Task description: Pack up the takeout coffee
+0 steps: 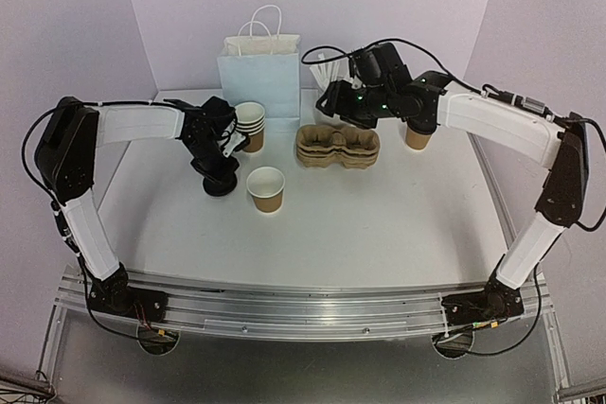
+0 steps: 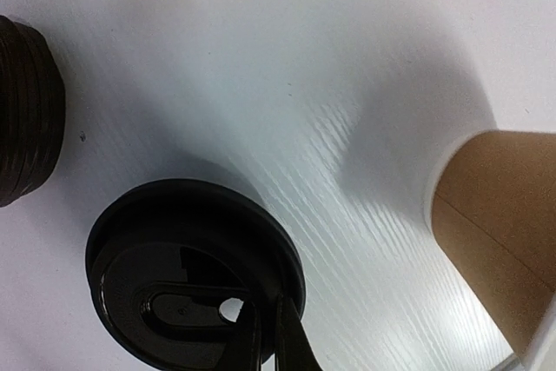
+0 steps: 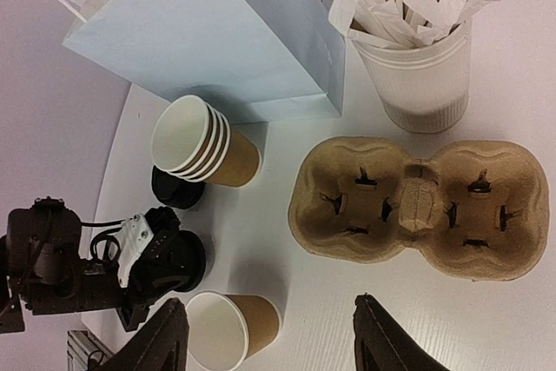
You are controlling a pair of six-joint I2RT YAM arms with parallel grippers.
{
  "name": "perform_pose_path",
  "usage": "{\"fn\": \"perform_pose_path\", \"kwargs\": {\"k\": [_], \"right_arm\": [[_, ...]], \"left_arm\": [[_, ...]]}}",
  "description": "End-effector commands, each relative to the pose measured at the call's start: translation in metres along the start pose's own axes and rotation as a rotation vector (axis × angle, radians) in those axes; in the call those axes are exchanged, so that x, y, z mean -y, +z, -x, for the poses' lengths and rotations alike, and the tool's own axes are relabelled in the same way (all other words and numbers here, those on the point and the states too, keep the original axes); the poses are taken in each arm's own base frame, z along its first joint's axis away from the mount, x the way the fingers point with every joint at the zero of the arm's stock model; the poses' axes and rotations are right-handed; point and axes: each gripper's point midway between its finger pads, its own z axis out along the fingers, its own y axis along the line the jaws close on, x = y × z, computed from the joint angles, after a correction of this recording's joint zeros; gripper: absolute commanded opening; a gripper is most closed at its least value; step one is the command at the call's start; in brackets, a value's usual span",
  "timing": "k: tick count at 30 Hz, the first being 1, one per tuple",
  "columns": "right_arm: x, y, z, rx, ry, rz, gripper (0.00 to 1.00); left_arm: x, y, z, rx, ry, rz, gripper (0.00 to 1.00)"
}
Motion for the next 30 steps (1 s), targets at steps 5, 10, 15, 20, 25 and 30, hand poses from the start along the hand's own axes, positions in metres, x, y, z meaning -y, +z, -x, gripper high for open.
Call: {"fn": "perform_pose_path", "kwargs": {"k": [5, 10, 15, 20, 25, 30], "right_arm": [[-0.031, -0.009, 0.001, -0.028, -0.031, 0.104, 0.6], [-0.052, 0.002, -0.018, -0.105, -0.058, 0.169, 0.6], [-0.053, 0.01, -0.035, -0.139, -0.044, 0.17, 0.61], [-0.039, 0.007, -0.034, -0.09, 0.015, 0.147, 0.61], [-0.032, 0.005, -0.036, -0.078, 0.038, 0.135, 0.61], [-0.03, 0.007, -0.039, -0.081, 0.047, 0.133, 0.61]], "left_arm": [[0.063, -0.115, 0.011, 0.117, 0.304, -0.263, 0.0], [0.105, -0.139, 0.0, 0.081, 0.545, -0.344, 0.0], [0.127, -0.124, -0.009, 0.021, 0.684, -0.35, 0.0], [0.14, -0.107, 0.004, 0.03, 0.761, -0.334, 0.0], [0.14, -0.09, 0.026, 0.077, 0.821, -0.259, 0.0], [0.137, -0.079, 0.034, 0.071, 0.828, -0.226, 0.0]]}}
